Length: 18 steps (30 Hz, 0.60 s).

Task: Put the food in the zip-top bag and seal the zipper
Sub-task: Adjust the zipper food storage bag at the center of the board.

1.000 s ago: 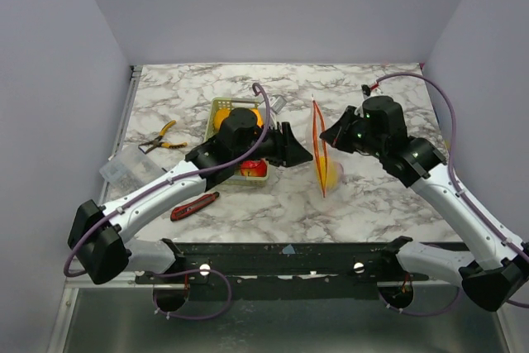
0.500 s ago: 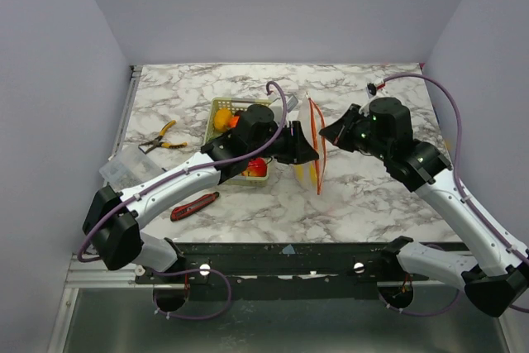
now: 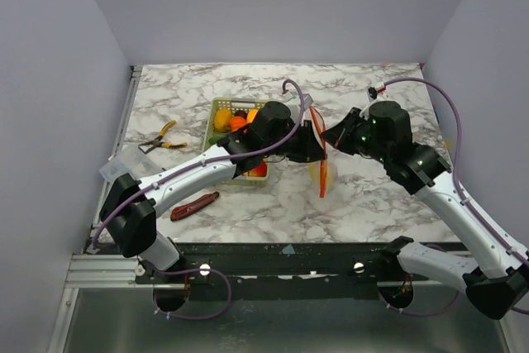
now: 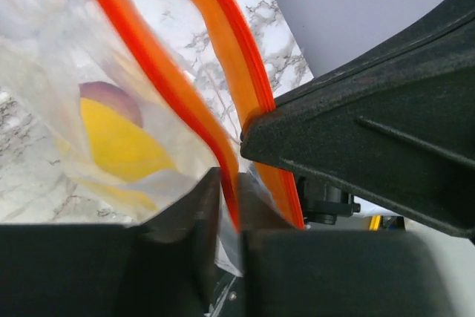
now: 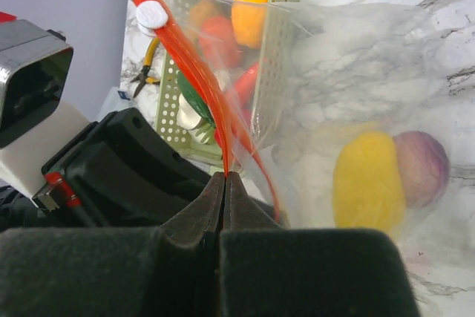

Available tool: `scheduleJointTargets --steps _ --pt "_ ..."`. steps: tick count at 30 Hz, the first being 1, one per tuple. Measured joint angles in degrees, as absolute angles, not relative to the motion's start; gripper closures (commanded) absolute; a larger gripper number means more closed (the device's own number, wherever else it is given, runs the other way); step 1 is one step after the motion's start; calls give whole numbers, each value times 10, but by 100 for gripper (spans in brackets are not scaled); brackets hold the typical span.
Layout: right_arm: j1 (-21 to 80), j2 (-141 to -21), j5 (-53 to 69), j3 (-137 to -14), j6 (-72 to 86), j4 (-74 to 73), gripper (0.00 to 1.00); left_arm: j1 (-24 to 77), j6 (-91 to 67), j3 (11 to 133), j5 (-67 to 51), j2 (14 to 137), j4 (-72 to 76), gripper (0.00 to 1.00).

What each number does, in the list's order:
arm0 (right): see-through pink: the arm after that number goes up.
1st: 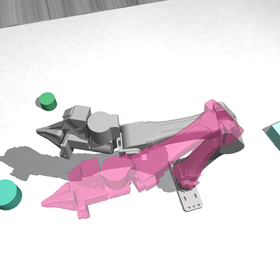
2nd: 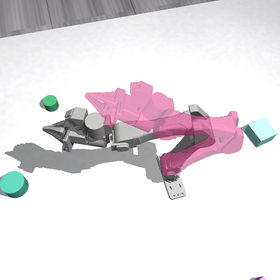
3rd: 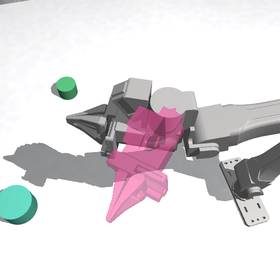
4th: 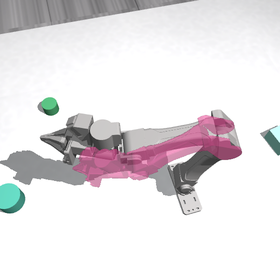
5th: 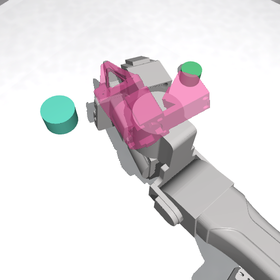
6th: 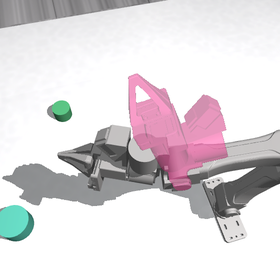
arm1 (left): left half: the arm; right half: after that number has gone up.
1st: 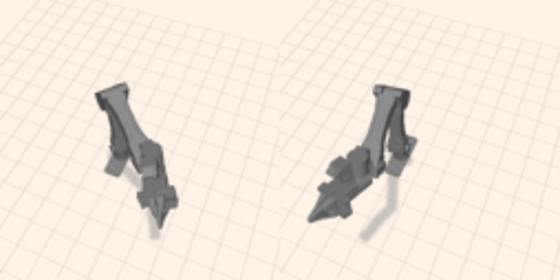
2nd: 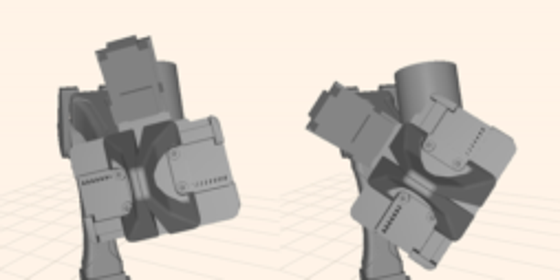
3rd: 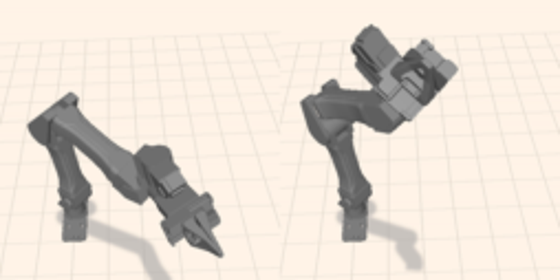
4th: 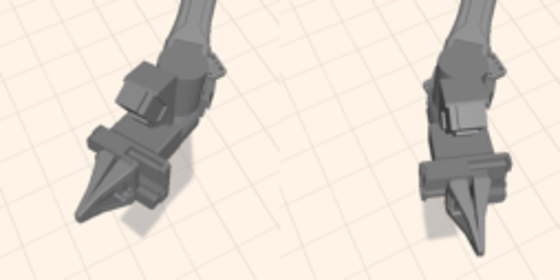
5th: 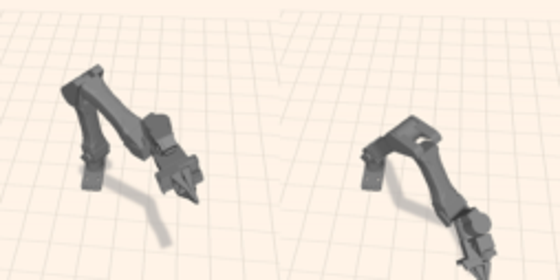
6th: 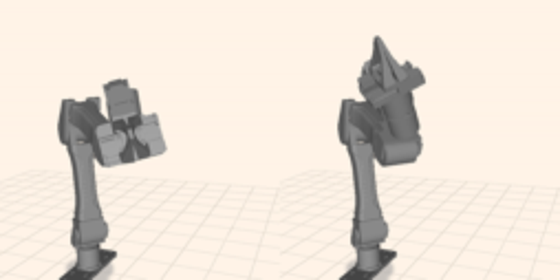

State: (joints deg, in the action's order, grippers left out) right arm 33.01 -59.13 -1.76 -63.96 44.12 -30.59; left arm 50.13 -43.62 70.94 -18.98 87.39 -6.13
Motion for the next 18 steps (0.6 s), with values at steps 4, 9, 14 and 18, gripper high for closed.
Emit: scheduleJointTargets --steps 4,9,14,18 --pt "330 -585 -28 -638 439 -307 100 503 -435 718 -183 880 -62 100" --pt "330 -574 -90 -636 401 -334 91 504 -431 711 -167 861 -62 100" --pt "330 -590 -106 -651 326 -366 53 504 -433 701 -153 815 -62 100" --pt "330 -638 -90 -684 299 -381 33 504 -446 703 -147 808 -73 100"
